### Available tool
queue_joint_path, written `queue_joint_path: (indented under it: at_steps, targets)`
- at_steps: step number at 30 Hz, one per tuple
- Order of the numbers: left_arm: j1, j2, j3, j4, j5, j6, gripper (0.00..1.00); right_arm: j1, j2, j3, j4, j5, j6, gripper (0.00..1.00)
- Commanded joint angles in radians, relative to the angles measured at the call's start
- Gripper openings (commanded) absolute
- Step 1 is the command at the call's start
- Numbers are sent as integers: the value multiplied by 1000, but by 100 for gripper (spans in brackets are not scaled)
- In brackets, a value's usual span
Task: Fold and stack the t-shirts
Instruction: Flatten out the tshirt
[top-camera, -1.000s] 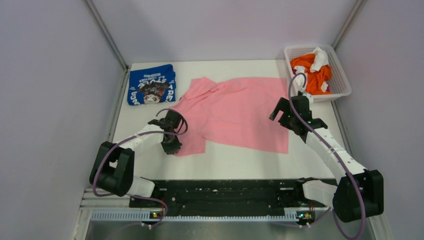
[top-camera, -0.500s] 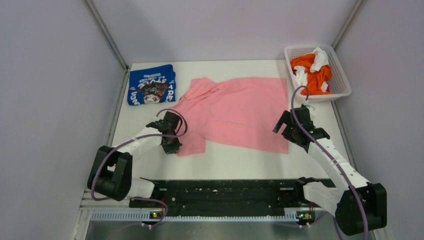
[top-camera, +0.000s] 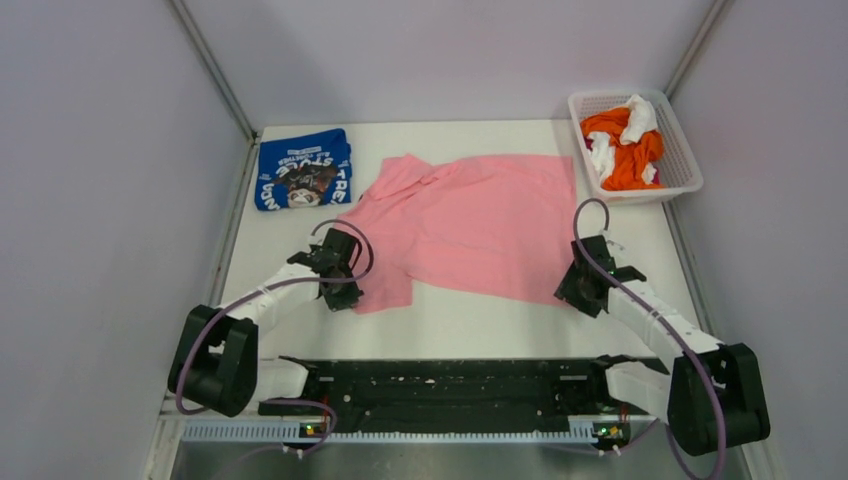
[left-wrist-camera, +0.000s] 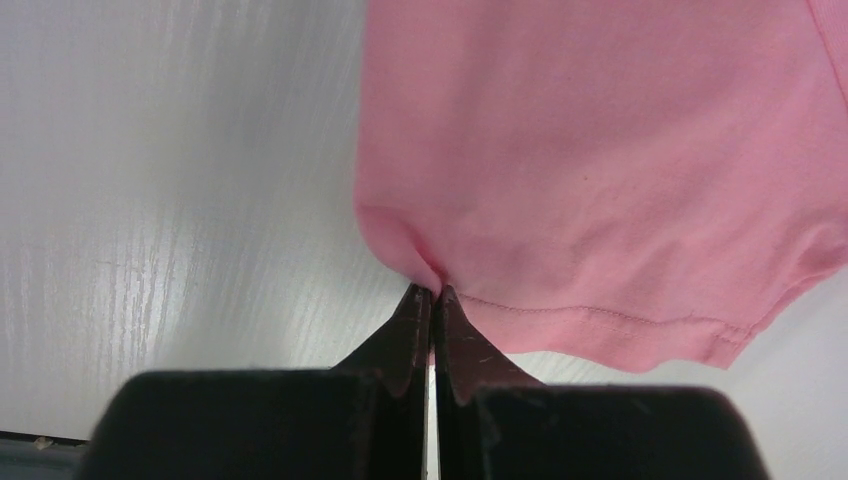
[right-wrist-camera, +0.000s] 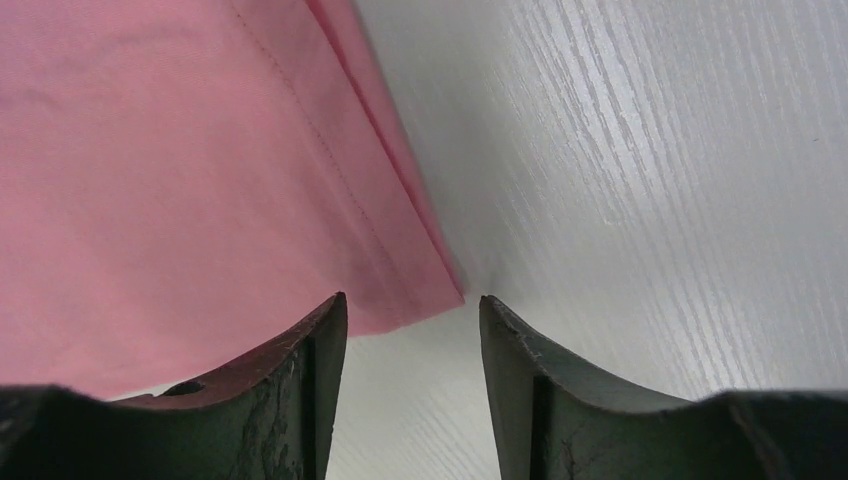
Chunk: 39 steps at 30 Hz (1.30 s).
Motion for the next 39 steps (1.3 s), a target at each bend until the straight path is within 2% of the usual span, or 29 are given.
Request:
queue_joint_path:
  at_steps: [1,5,11,17,21,28,33,37,39]
  targets:
    - [0,-32,-7,28,5,16,0,6,32,-12,81,21,29,49]
    - [0,-33,-16,45,16,20,0,8,72,-22,108,34,36,45]
    - [1,-35,-17,50,13,24,0,16,108,-17,125,39,43,34]
    - [2,-70,-1,42,-21,6,0,38,122,-20,139,42,51,0]
    - [2,-116,55,14,-52,-8,0,51,47,15,136,44,43,0]
    - [3,-306,272,-57,-223,6,0,53,-218,162,86,53,-1,0]
    - [4,-465,413,8,-302,61,0,54,-385,277,99,66,-41,0]
    - [3,-585,479,147,-256,150,0,53,-452,408,119,37,-79,0]
    - [3,-615,549,161,-247,182,0,53,-470,469,129,2,-93,0]
